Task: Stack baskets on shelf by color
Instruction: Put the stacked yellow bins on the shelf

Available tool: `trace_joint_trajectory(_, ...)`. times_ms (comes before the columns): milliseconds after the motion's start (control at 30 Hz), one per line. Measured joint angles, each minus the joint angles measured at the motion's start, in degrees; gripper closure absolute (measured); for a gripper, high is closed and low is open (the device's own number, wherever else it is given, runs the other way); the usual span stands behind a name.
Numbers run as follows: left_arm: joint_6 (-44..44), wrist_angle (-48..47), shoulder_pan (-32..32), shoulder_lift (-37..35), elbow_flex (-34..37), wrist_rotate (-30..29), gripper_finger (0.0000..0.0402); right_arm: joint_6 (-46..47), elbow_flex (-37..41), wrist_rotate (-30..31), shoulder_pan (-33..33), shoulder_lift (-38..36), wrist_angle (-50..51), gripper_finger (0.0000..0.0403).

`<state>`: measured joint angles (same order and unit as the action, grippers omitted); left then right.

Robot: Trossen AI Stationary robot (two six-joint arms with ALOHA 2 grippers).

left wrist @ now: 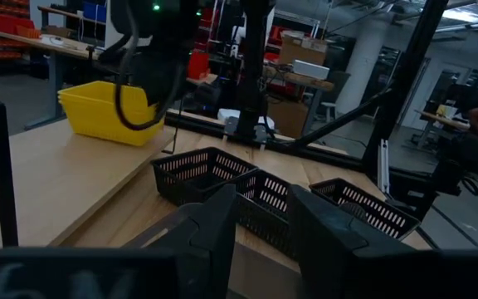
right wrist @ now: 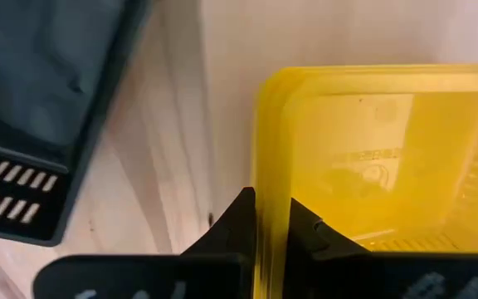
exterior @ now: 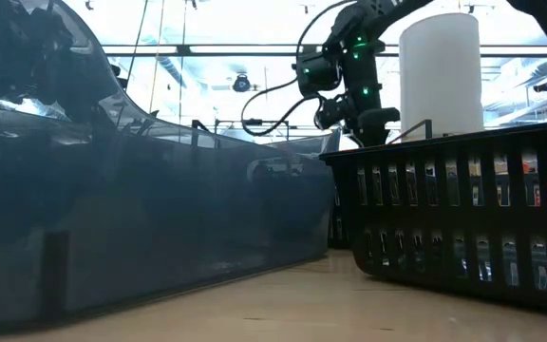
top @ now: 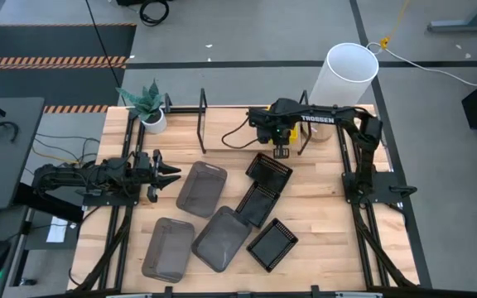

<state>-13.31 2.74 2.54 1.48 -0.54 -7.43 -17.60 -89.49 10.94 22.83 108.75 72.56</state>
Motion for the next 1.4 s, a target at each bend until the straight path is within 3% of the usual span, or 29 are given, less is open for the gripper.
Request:
trace_joint_trajectory(333,0.0,0.0,0.0,-0.01,-0.02,-0.01,0.0285,1.38,0.0,-1.8,1.36,-0.02,0.39,0.0373)
trace_joint_trajectory(1167,-0.01,0.0,-0.01,-0.01,-0.01,-0.01,0.0285,7.6,0.0,-4.61,1.21,-0.02,5.63,0.028)
trace_joint_trajectory(1400,-0.01,0.0,0.01,0.0,-0.02,0.0,0.0285,8.64,0.0,-4.83,1.25,-0.04,5.94,0.027)
